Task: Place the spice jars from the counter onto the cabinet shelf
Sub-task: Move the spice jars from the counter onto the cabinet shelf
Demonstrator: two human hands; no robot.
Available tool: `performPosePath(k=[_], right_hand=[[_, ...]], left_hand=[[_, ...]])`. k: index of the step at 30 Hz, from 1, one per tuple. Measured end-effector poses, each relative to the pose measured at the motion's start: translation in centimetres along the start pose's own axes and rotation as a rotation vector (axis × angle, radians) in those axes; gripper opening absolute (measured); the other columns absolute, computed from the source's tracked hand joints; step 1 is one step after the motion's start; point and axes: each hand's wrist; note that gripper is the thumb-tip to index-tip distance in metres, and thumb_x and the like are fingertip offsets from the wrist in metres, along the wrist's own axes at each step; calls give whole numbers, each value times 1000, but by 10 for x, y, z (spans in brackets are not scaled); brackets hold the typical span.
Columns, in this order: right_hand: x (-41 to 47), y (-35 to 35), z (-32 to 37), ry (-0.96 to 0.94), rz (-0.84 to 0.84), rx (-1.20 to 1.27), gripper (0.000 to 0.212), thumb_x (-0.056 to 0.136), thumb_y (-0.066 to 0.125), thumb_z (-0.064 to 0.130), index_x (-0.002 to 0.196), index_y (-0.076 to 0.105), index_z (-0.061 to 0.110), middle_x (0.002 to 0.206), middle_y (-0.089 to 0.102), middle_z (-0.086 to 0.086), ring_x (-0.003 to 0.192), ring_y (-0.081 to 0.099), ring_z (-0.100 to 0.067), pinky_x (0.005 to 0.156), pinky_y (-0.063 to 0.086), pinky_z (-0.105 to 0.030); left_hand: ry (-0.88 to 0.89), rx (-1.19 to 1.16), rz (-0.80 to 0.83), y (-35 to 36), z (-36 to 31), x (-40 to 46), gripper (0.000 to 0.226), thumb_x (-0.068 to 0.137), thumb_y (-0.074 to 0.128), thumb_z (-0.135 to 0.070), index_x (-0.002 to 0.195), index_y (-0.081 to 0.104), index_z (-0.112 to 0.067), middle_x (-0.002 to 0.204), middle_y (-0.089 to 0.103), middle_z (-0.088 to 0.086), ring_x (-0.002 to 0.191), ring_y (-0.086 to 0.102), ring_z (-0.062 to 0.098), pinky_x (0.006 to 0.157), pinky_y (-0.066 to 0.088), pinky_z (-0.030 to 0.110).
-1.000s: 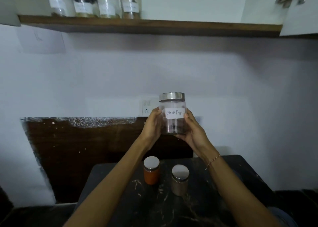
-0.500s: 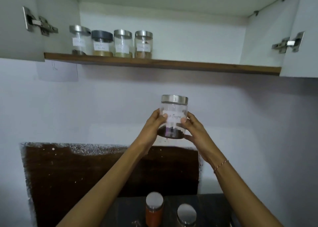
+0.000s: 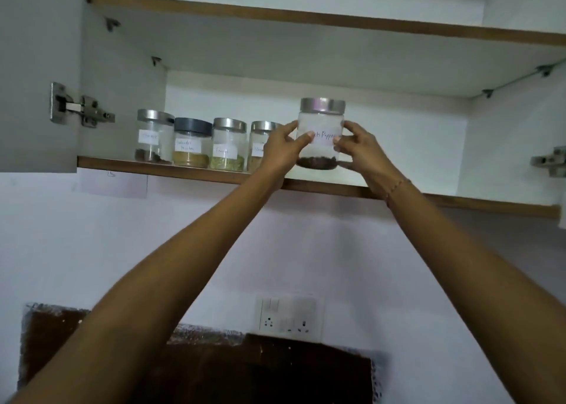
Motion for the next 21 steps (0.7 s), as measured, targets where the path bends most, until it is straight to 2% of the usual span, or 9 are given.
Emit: performPosePath(k=[3, 7, 10, 13, 16, 19, 21], right_hand=[[26, 5, -20, 87, 36, -81, 41, 95, 47, 11, 136, 40, 13, 119, 57, -12, 103, 52, -19, 85, 50, -34], [48, 9, -42, 179, 41, -114, 44, 95, 47, 14, 138, 36, 12, 134, 48, -15, 112, 50, -24, 90, 48, -39], [58, 10, -51, 258, 83, -193, 45, 96, 46, 19, 139, 34, 12, 129, 48, -13, 116, 50, -28, 87, 50, -37], [64, 11, -56, 269, 120, -247, 43, 97, 44, 24, 137, 35, 11, 111, 50, -11, 99, 52, -22, 83, 49, -35], [70, 16, -60, 243, 112, -381, 42, 97, 43, 24, 135, 37, 8, 109, 51, -12, 100, 57, -27, 89, 50, -38], [73, 21, -60, 198, 116, -505, 36, 96, 41, 16, 129, 43, 1, 104, 51, -14, 112, 54, -36, 99, 45, -47], [76, 24, -61, 189, 138, -534, 34, 95, 40, 12, 126, 46, -1, 100, 51, -14, 103, 55, -34, 99, 45, -44]], left_hand=[[-138, 89, 11, 5, 14, 23, 47, 92, 57, -21, 136, 47, -10, 129, 58, 15, 115, 57, 29, 96, 50, 44], [-212, 159, -5, 6, 26, 43, 39, 90, 59, -16, 126, 53, -1, 126, 57, 18, 113, 57, 32, 84, 54, 38], [-234, 185, -8, 6, 34, 51, 34, 88, 62, -12, 119, 57, 2, 123, 59, 20, 112, 57, 32, 81, 52, 34], [-231, 228, -42, 7, 40, 55, 37, 86, 65, -12, 120, 55, 0, 121, 60, 18, 111, 58, 31, 82, 51, 33], [-271, 230, -42, 5, 40, 58, 32, 87, 62, -7, 118, 56, 2, 121, 59, 20, 110, 58, 31, 88, 51, 35], [-351, 207, 0, 5, 39, 59, 41, 90, 53, -5, 130, 47, -1, 121, 56, 17, 108, 57, 28, 84, 48, 33], [-377, 212, 29, 5, 38, 60, 40, 92, 49, -5, 131, 42, -1, 105, 54, 13, 101, 54, 25, 82, 46, 32]])
Point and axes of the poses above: each hand's wrist, its own x-axis towards the middle knuckle, its own y-axis out of the palm, z = x × y
